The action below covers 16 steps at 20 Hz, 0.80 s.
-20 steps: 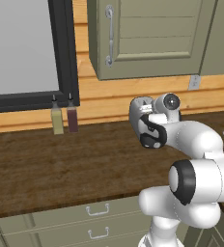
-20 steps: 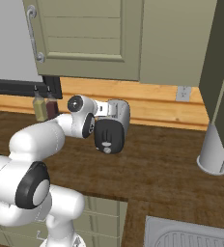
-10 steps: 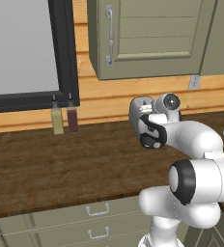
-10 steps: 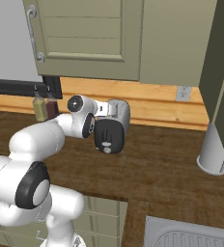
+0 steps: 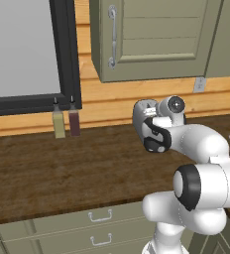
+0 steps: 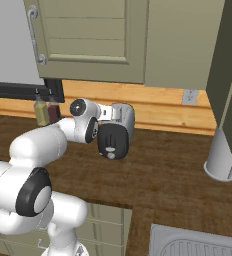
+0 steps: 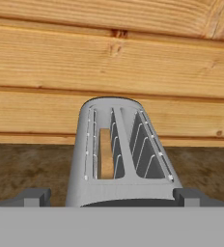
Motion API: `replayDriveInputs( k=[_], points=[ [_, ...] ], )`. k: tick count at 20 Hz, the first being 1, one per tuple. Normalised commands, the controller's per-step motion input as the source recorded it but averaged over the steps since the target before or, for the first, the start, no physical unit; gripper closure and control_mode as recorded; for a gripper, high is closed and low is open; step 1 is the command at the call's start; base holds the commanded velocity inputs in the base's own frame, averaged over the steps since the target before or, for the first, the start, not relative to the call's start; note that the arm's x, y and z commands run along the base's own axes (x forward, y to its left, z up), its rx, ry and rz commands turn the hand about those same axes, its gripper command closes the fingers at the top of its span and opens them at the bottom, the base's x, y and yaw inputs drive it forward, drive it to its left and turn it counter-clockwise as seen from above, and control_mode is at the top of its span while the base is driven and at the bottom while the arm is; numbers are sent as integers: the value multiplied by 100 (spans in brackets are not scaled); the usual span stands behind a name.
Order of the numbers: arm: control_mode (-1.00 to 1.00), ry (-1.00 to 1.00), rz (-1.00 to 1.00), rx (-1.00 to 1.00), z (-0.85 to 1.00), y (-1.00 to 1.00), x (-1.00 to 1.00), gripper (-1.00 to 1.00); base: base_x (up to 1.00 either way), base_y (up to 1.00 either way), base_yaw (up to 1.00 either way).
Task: Start the toaster. Once the lever pops up, take the bread to the plate on the dining counter.
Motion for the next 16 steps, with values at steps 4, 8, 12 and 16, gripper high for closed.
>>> replayDriveInputs(
  k=[4,8,12,16],
  points=[
    [-100,0,0,0,1,3,0,-100,0,0,0],
    [-100,0,0,0,15,6,0,-100,0,0,0],
    [-100,0,0,0,18,6,0,-100,0,0,0],
    [-100,0,0,0,12,3,0,-100,0,0,0]
  ],
)
